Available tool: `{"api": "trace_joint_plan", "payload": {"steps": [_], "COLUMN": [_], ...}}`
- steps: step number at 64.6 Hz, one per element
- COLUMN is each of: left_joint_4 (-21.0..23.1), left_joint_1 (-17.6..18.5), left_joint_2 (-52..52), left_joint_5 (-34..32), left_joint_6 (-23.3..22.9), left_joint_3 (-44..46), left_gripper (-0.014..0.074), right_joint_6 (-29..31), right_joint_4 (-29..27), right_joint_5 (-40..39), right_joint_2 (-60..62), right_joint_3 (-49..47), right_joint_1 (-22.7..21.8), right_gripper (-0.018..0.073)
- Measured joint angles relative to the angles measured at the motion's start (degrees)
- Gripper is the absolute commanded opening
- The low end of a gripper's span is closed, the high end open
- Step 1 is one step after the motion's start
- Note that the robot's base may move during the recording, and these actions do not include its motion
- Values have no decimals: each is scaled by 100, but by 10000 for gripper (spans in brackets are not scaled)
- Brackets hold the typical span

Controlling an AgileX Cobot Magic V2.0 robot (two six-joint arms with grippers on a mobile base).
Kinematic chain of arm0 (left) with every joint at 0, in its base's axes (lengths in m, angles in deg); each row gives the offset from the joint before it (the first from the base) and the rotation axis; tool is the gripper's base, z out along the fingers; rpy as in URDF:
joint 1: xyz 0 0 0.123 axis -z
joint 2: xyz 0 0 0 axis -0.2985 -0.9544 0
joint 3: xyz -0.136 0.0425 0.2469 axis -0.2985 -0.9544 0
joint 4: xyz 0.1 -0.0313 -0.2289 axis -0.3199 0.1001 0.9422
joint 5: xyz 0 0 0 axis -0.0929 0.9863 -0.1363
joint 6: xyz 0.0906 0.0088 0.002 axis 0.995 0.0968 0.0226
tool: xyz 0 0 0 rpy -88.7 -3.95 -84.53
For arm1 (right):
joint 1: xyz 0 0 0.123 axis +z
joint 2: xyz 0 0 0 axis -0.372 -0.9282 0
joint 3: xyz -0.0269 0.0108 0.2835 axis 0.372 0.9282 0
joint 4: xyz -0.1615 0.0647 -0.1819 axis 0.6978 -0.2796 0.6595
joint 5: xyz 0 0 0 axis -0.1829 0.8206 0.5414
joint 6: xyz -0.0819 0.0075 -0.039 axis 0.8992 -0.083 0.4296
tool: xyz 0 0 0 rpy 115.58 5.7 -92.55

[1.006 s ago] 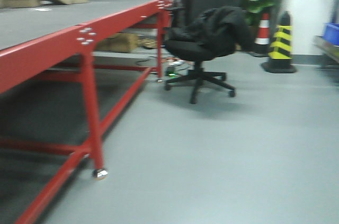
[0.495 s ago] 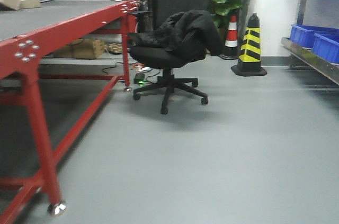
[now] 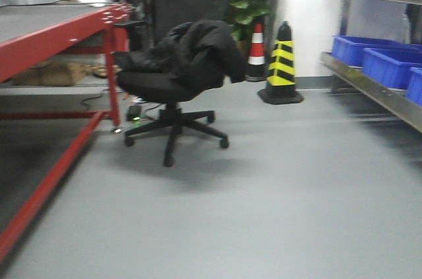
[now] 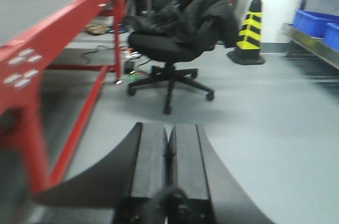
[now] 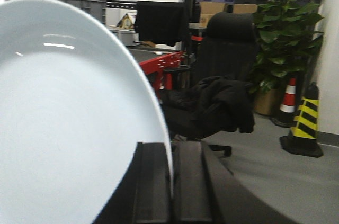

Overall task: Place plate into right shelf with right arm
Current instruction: 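Drive the base toward the metal shelf with blue bins, holding the plate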

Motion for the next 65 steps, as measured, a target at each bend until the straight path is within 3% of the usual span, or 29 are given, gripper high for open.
{"api": "trace_joint_plan", "payload": {"steps": [65], "left_joint_4": [0], "left_joint_1": [0], "left_joint_2": [0], "left_joint_5": [0], "left_joint_6": [0], "left_joint_3": [0], "left_gripper": [-47], "right_joint_6": [0], "right_joint_4": [0], "right_joint_5": [0], "right_joint_2": [0], "right_joint_3": [0], "right_joint_1": [0], "right_gripper": [63]}}
